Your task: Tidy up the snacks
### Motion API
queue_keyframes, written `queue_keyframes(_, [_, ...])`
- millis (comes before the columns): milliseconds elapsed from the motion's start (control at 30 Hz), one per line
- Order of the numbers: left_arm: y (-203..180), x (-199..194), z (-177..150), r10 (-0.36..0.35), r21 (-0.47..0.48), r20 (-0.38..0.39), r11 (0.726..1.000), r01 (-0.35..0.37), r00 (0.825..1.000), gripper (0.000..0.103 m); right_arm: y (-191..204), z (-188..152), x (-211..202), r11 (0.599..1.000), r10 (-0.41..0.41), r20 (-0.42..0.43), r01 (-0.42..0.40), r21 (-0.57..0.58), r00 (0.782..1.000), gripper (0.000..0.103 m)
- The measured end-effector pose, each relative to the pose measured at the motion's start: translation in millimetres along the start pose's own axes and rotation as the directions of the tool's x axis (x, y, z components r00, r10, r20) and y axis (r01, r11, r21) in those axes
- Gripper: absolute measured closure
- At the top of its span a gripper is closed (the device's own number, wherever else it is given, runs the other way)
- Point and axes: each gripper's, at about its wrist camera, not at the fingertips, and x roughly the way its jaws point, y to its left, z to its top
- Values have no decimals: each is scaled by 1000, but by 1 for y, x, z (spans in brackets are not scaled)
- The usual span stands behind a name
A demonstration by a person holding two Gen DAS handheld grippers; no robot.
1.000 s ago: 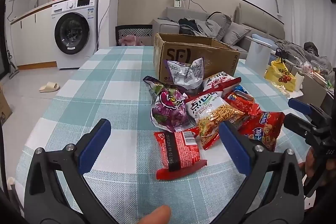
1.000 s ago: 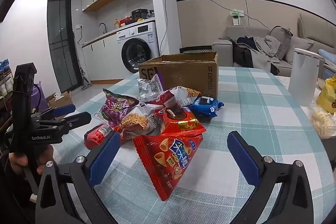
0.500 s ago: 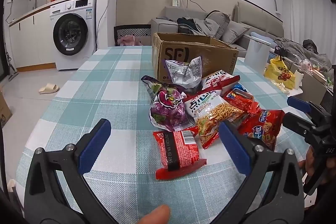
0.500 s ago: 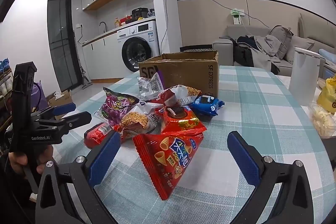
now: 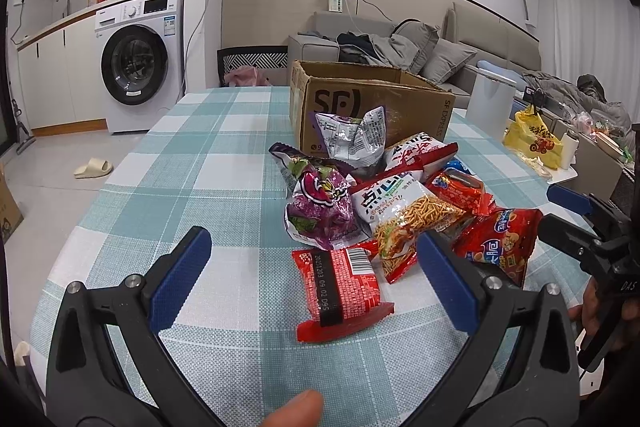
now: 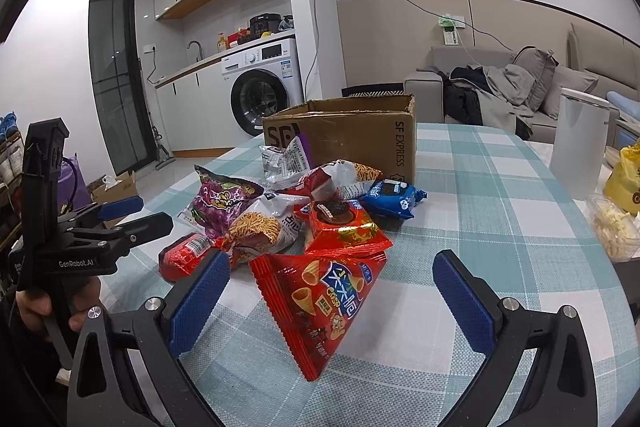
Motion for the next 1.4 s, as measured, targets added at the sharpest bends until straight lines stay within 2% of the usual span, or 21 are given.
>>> queue_keyframes(1033, [-1,2,-2,-9,4,-4,1000,9,1000,1,-2,0,0,1000,-6,-8,6,7,1000,0])
queue_keyframes(1400, [-1,2,-2,-9,5,-7,1000,9,1000,1,0,1,6,1000,-20,-37,20,-1,999,0])
